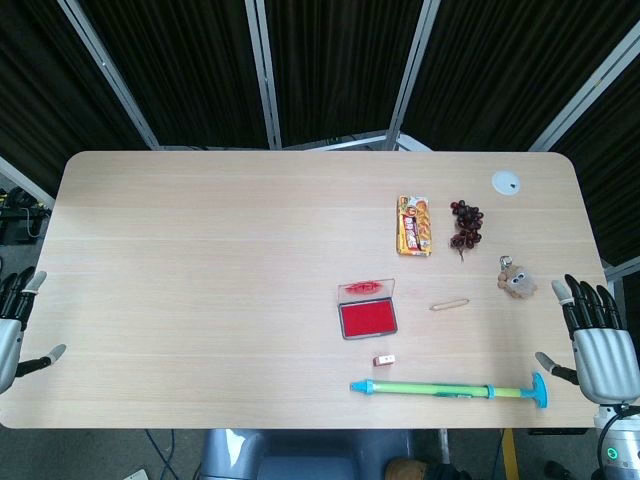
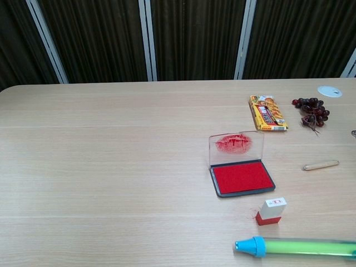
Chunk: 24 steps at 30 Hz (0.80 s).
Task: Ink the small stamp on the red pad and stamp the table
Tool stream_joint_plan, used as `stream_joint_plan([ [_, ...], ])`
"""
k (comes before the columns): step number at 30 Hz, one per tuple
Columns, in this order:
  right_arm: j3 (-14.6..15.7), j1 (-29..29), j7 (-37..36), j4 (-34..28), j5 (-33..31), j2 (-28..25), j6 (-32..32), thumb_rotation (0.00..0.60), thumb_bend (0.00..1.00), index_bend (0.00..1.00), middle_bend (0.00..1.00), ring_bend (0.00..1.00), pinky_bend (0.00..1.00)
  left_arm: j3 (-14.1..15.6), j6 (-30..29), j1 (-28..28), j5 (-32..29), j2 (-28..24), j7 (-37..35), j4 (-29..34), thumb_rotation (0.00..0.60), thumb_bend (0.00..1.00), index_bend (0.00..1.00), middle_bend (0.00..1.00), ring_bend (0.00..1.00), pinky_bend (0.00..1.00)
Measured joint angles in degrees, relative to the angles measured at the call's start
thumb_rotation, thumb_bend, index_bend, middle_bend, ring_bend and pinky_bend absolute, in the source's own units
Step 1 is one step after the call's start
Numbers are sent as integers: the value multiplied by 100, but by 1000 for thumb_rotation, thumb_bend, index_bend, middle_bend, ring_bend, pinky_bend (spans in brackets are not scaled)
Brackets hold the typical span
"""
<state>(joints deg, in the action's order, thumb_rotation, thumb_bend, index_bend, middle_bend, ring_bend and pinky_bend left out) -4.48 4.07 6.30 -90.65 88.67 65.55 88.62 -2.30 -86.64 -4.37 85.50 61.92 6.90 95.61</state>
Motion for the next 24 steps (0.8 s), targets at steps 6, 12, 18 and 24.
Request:
stream_joint_plan([
  [6,38,53,5,108,71,67,-80,600,0,0,0,82,92,-14,-24,15,-6,-31,-65,23,600,0,0,0,0,0],
  [12,53,468,-21,129,364,51,-560,600,0,0,0,710,795,-75,-12,2,-90,-28,-54,59,600,0,0,0,0,0],
  [18,157,1138,-150,-304,609,-87,-1705,600,0,22,102,836,955,-125,84,-30,-283,23,119,75,600,0,0,0,0,0],
  [24,325,1757,74,-420,784,289,-2626,600,0,136,214,889,1000,-173,209,-74,-486,95,305,75,600,0,0,0,0,0],
])
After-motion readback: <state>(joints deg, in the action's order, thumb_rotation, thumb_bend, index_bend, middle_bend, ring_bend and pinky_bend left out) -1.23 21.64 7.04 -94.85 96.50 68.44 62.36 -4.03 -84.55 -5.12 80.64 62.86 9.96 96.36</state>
